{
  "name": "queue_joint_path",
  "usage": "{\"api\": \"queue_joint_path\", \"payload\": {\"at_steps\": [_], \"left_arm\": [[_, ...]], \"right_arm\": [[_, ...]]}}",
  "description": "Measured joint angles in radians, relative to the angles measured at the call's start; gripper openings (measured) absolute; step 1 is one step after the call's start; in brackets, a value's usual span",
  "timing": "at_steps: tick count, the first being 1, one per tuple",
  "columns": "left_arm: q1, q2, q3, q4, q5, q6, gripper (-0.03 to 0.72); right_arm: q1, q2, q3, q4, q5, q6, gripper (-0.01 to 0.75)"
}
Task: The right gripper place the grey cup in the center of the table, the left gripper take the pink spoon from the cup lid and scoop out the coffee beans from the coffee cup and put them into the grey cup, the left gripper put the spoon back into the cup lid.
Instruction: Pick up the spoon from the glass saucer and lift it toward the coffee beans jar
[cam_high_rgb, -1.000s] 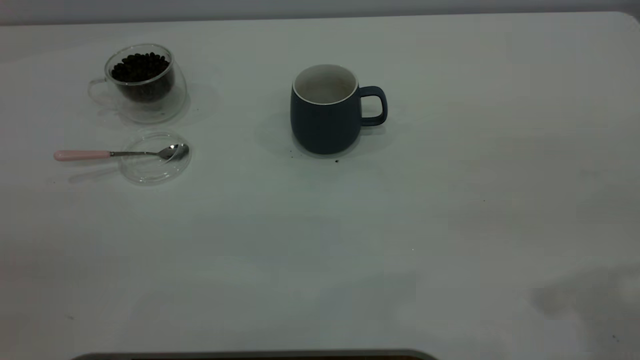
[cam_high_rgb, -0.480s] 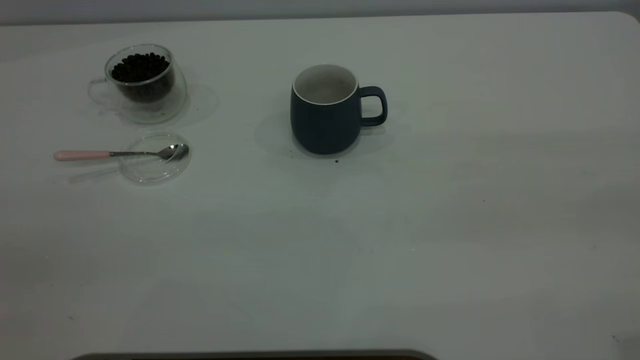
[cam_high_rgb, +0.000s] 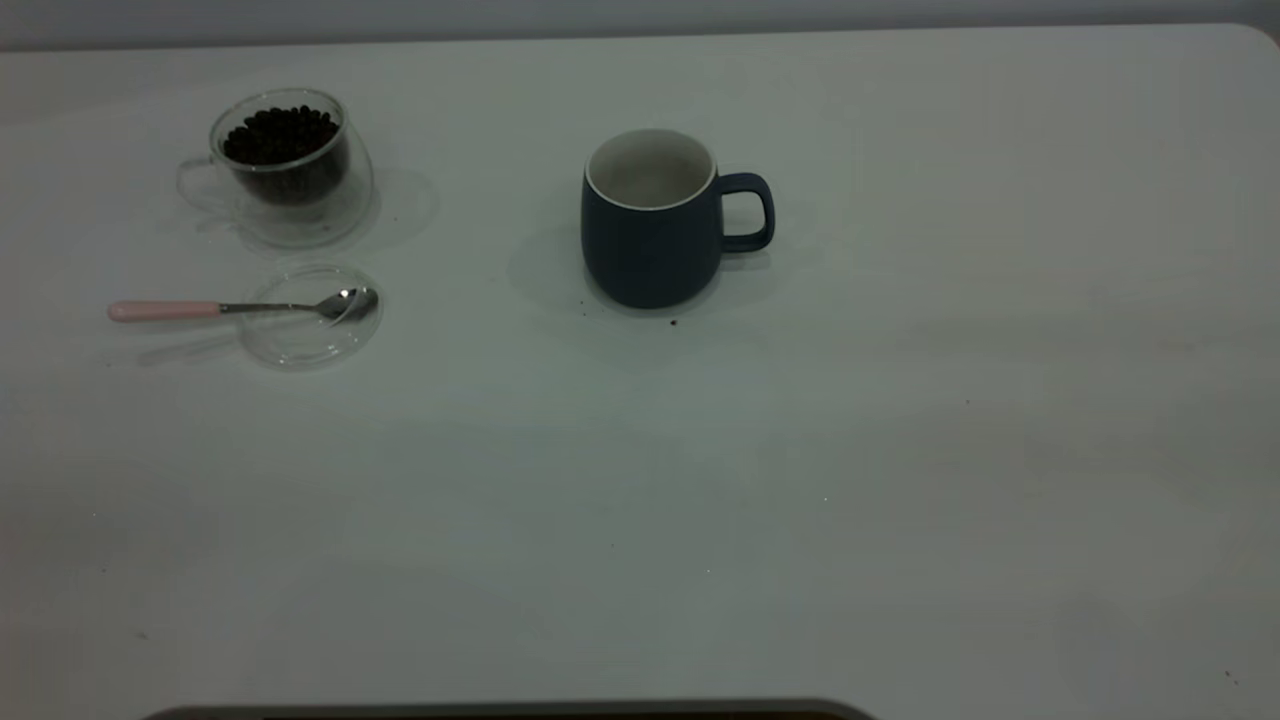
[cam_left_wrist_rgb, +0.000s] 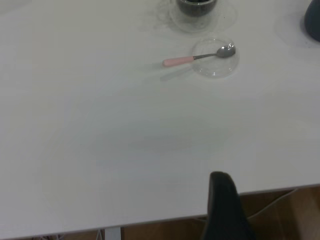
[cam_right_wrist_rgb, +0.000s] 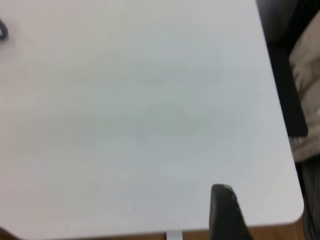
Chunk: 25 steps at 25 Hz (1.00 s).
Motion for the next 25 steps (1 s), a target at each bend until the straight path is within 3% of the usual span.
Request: {"api": "queue_joint_path", "payload": {"at_steps": [25], "left_arm": [[0.0,0.0,0.0,0.0,0.0,-0.001,0.519]], "right_arm": [[0.0,-0.092,0.0,-0.002,0.008,0.0,0.464]]}}
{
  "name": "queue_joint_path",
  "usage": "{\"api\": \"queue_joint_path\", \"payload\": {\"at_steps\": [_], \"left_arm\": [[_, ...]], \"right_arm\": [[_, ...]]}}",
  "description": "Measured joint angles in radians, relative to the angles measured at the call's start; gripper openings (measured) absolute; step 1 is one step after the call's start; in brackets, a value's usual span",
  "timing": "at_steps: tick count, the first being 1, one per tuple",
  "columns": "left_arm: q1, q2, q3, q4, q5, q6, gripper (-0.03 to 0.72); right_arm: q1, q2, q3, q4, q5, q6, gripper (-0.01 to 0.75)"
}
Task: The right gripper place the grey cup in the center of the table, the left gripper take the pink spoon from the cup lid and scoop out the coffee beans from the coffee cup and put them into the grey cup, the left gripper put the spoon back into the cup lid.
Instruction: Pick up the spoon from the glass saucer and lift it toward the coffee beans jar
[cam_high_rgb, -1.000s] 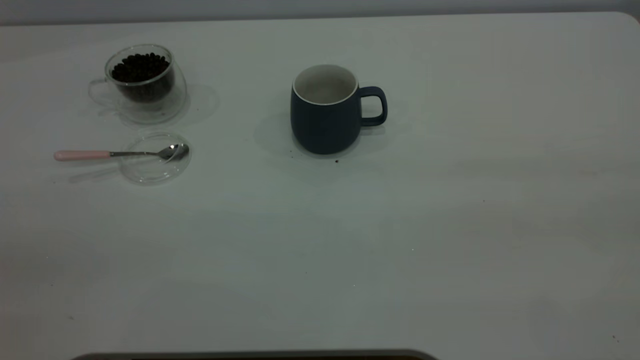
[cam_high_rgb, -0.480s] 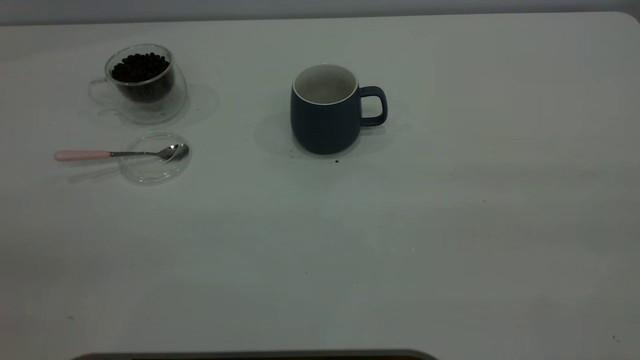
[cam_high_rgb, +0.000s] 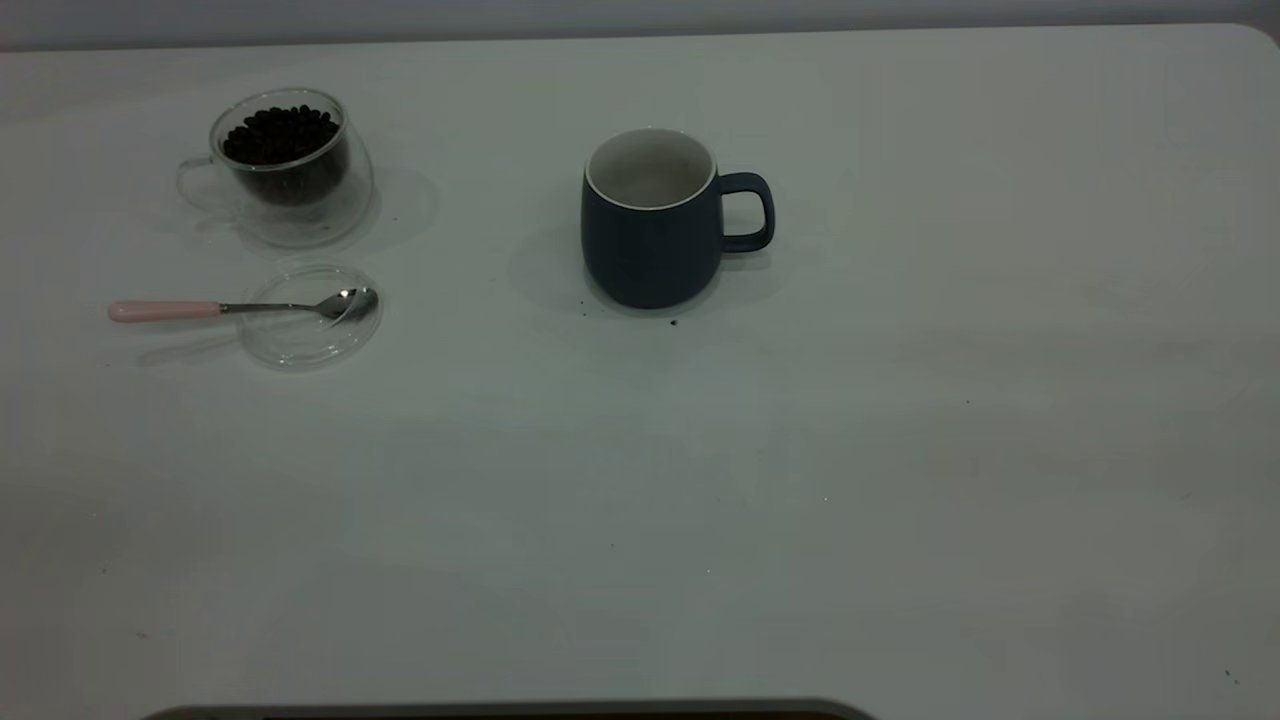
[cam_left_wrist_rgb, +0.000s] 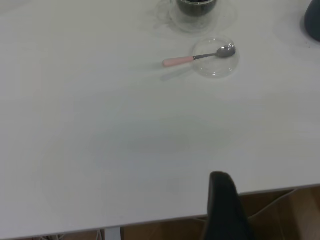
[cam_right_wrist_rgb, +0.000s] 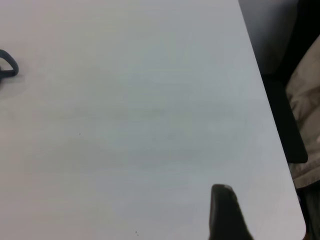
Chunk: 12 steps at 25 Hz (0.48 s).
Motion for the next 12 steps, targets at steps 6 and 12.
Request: {"api": "queue_joint_path", "payload": {"at_steps": [6,12], "left_arm": [[0.0,0.0,0.0,0.0,0.0,0.0,0.519],[0.0,0.0,0.0,0.0,0.0,-0.005,0.518]], "right_arm": [[0.0,0.0,0.0,0.0,0.0,0.0,0.464],[0.0,0.0,0.0,0.0,0.0,0.0,0.463]]}}
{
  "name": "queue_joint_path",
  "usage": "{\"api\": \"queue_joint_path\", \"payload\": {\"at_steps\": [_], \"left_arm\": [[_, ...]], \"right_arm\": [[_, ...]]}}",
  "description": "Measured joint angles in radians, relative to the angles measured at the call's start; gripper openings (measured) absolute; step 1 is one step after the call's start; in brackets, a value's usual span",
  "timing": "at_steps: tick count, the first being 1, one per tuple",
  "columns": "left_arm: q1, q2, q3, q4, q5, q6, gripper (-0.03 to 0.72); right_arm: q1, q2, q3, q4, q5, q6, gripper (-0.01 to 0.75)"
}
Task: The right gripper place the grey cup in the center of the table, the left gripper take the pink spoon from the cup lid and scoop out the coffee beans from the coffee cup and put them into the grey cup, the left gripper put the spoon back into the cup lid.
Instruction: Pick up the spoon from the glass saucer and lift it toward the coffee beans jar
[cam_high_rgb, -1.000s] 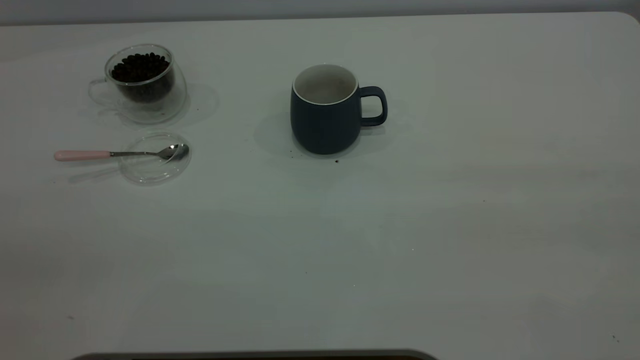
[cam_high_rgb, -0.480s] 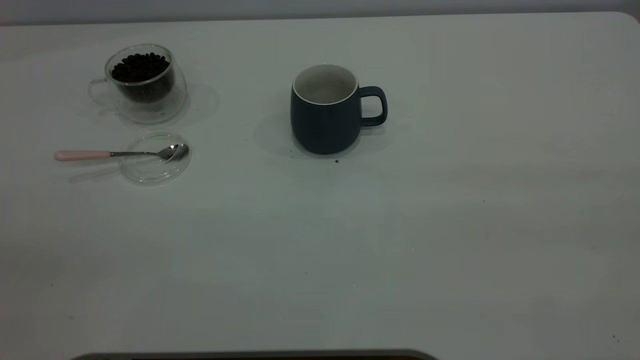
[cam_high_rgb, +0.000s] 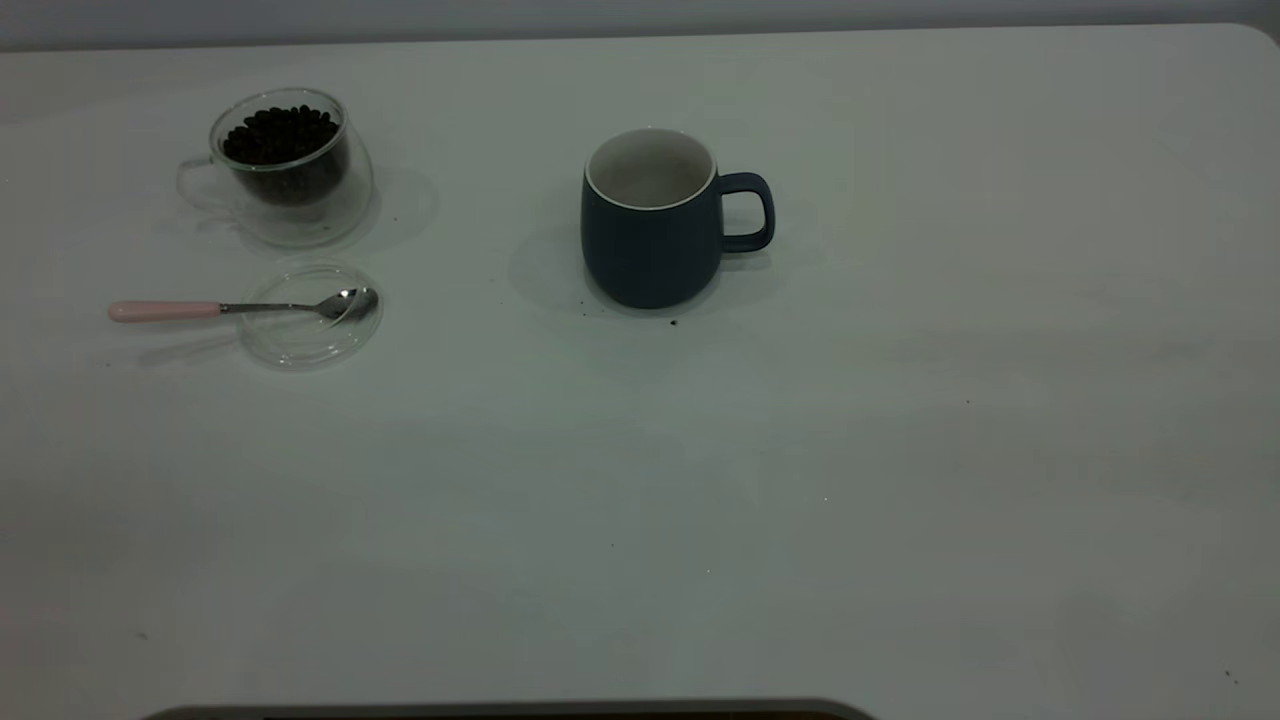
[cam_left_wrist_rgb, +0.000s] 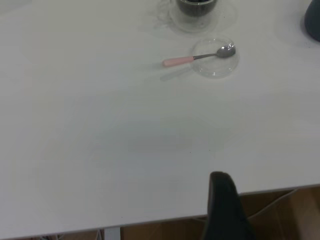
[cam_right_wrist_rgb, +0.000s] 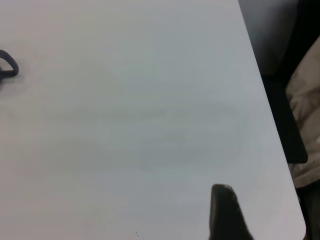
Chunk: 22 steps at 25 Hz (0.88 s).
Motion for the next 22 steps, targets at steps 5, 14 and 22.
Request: {"api": "queue_joint_path", "payload": {"at_steps": [5,14,22], "left_arm": [[0.0,0.075,-0.014,0.014,-0.035,-0.12,0.518],[0.0,0.593,-0.08,0.132,-0.318,-0.408,0.518],[0.008,1.106,-0.304,0.259,-0.444,-0.436,0.518]], "right_arm": [[0.0,0.0,0.0,0.0,0.0,0.0,0.463],[0.0,0.0,0.0,-0.001,0.0,0.0,0.463],[0.0,0.0,0.0,-0.001,0.0,0.0,0.463]]}}
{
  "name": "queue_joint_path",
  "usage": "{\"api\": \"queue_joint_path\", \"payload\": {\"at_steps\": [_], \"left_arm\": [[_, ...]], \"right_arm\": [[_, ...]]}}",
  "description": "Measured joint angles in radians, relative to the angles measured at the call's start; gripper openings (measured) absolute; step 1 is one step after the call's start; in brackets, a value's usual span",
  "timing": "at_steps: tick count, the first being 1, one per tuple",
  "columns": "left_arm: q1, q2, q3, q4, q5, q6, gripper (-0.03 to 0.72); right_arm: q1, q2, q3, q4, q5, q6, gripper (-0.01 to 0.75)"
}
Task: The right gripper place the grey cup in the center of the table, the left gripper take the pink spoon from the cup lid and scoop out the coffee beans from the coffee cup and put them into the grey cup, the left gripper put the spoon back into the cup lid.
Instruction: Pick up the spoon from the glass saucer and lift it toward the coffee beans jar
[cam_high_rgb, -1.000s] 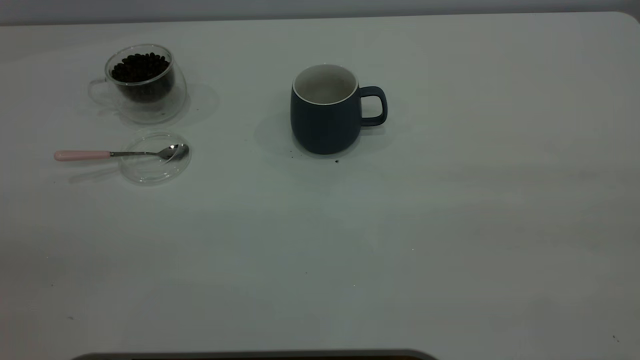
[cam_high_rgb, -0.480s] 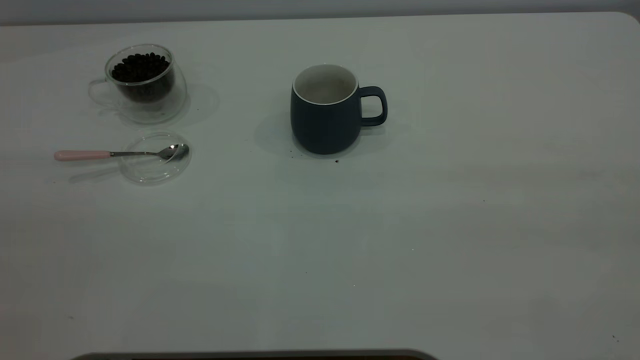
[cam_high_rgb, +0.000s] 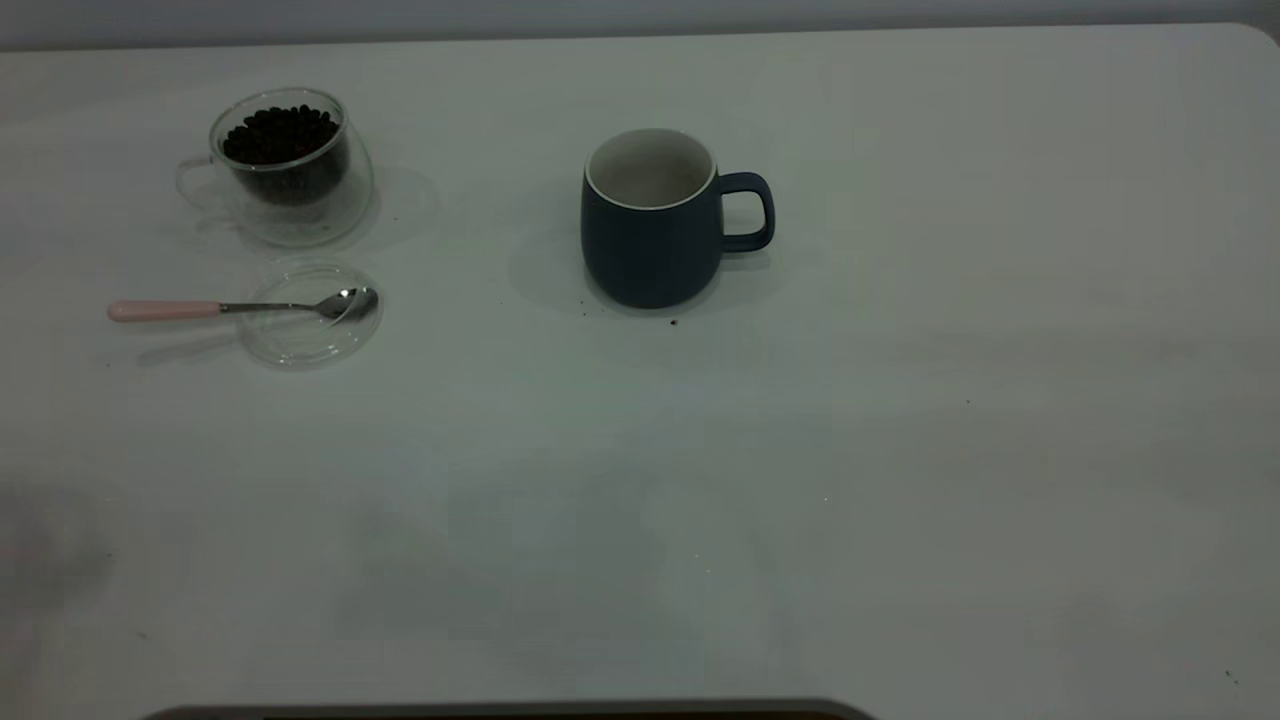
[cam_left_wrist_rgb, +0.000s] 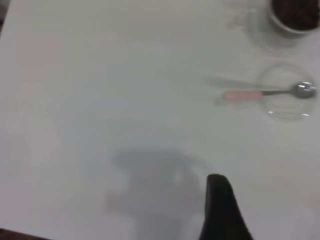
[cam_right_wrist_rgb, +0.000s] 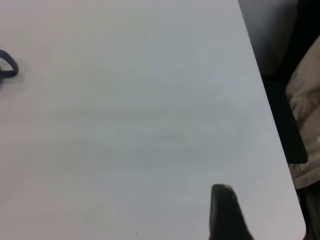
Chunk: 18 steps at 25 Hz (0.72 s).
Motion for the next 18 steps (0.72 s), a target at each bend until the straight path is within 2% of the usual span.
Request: {"api": "queue_joint_path", "payload": {"at_steps": [4,9,14,18], "left_arm": [[0.086,0.248,-0.125,0.0,0.0,0.0,0.517],[0.264,0.577,-0.272,-0.114,0.019,0.085,0.517],[0.459,0.882,-0.456,-0.359,0.173,0.375,0.517],[0.588,1.015,-0.517,-0.646,0.189,0.705,0.517]], "right_arm": [[0.0,0.0,0.0,0.0,0.0,0.0,0.463],[0.0,-0.001,0.0,0.0,0.0,0.0,0.463],[0.0,-0.001,0.0,0.0,0.0,0.0,0.463],[0.0,-0.001,0.0,0.0,0.0,0.0,0.463]]}}
